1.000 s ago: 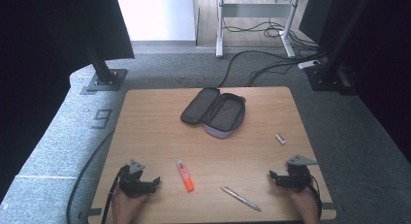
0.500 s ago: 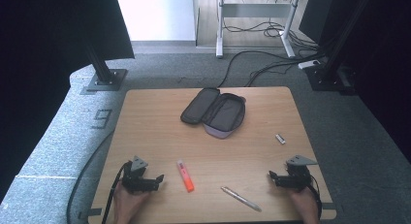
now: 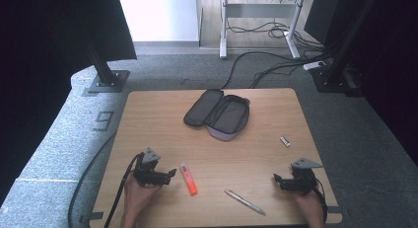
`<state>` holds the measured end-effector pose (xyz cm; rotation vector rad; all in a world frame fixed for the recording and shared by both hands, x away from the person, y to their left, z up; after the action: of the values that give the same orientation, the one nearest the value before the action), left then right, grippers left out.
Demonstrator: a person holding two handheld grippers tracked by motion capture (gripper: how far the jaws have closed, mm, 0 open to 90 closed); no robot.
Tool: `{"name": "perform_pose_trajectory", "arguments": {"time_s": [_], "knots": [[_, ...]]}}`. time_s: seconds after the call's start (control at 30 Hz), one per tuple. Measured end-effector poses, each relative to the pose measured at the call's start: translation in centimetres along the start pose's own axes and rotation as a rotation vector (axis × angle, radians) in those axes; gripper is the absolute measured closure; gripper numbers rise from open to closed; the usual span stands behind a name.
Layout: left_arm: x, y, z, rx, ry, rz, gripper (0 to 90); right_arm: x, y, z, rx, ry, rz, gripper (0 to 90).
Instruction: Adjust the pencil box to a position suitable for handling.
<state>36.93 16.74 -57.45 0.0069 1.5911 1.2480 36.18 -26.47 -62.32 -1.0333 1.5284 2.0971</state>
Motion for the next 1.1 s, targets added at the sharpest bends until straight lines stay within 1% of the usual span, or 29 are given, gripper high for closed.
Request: {"name": "perform_pose_trajectory", "arguments": {"time_s": [0.03,0.07,0.1,0.13,0.17,0.23,0.3,0.33,0.4,0.43,0.47,0.5,0.57,0.6,0.63,0.67,0.7,0.73,0.83,0.9,0.93,1.0,1.03,1.1], "knots": [[-0.3,-0.1,-0.1,0.007,-0.002,-0.004,5.1,0.0,0.0,0.0,0.000,0.004,0.000,12.9],[-0.3,-0.1,-0.1,0.007,-0.002,-0.004,5.1,0.0,0.0,0.0,-0.001,0.004,0.000,12.9],[-0.8,-0.3,-0.1,0.014,-0.015,-0.003,5.3,0.0,0.0,0.0,-0.002,0.005,0.000,12.9],[-1.1,-0.4,-0.2,0.015,-0.021,-0.007,5.4,0.1,0.1,0.1,-0.004,0.004,0.002,12.9],[-1.4,-0.5,-0.2,0.025,-0.019,-0.010,5.6,0.1,0.1,0.1,-0.004,0.004,0.002,12.9],[-1.6,-0.6,-0.1,0.024,-0.020,-0.012,6.0,0.1,0.1,0.1,-0.004,0.005,0.002,12.9],[-2.2,-0.9,-0.1,0.023,-0.036,-0.008,6.1,0.1,0.1,0.1,-0.005,0.006,0.003,12.9],[-2.5,-0.9,-0.1,0.029,-0.033,-0.019,6.2,0.1,0.1,0.1,-0.004,0.005,0.002,12.9],[-2.8,-0.9,-0.1,0.034,-0.032,-0.021,6.8,0.1,0.1,0.1,-0.005,0.007,0.003,12.9],[-3.3,-1.0,-0.1,0.031,-0.043,-0.020,6.8,0.1,0.1,0.1,-0.005,0.006,0.003,12.9],[-3.3,-1.0,-0.1,0.031,-0.043,-0.020,6.8,0.1,0.1,0.1,-0.005,0.006,0.003,12.9],[-3.9,-1.0,-0.2,0.038,-0.049,-0.025,6.8,0.1,0.1,0.1,-0.005,0.006,0.003,12.9],[-4.2,-1.0,-0.2,0.041,-0.052,-0.026,6.8,0.1,0.1,0.1,-0.005,0.006,0.003,12.9],[-4.7,-1.2,-0.2,0.037,-0.067,-0.025,6.8,0.1,0.1,0.1,-0.005,0.006,0.003,12.9],[-5.0,-1.2,-0.2,0.045,-0.071,-0.026,6.8,0.1,0.1,0.1,-0.005,0.006,0.003,12.9],[-5.0,-1.2,-0.2,0.045,-0.071,-0.026,6.8,0.1,0.1,0.1,-0.005,0.006,0.003,12.9],[-5.6,-1.5,-0.3,0.051,-0.080,-0.025,6.8,0.1,0.1,0.1,-0.005,0.006,0.003,12.9],[-5.6,-1.5,-0.3,0.051,-0.080,-0.025,6.9,0.1,0.1,0.1,-0.005,0.006,0.003,12.9],[-6.4,-1.9,-0.4,0.069,-0.084,-0.034,7.7,0.1,0.1,0.1,-0.004,0.006,0.001,12.9],[-7.2,-2.3,-0.6,0.079,-0.096,-0.032,7.8,0.1,0.1,0.1,-0.005,0.006,0.003,12.9],[-7.2,-2.3,-0.6,0.079,-0.096,-0.032,7.8,0.1,0.1,0.1,-0.005,0.006,0.003,12.9],[-8.0,-2.9,-0.9,0.084,-0.117,-0.024,7.8,0.1,0.1,0.1,-0.005,0.007,0.003,12.8],[-8.0,-2.9,-0.9,0.084,-0.117,-0.024,8.5,0.1,0.1,0.1,-0.005,0.007,0.003,12.8],[-8.6,-3.2,-1.1,0.096,-0.122,-0.023,9.0,0.1,0.1,0.1,-0.006,0.007,0.004,12.8]]}}
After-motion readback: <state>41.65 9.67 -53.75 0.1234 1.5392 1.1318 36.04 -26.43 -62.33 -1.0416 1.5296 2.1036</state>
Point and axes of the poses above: each handheld gripper's, and its own axes: y roughly backward along the jaws, x roughly out of its underside, z roughly to its left, the point moved 10 cm from there along -y, roughly forward along the jaws, and after that the axes turned 11 degrees about -y, right-handed, at the moved point
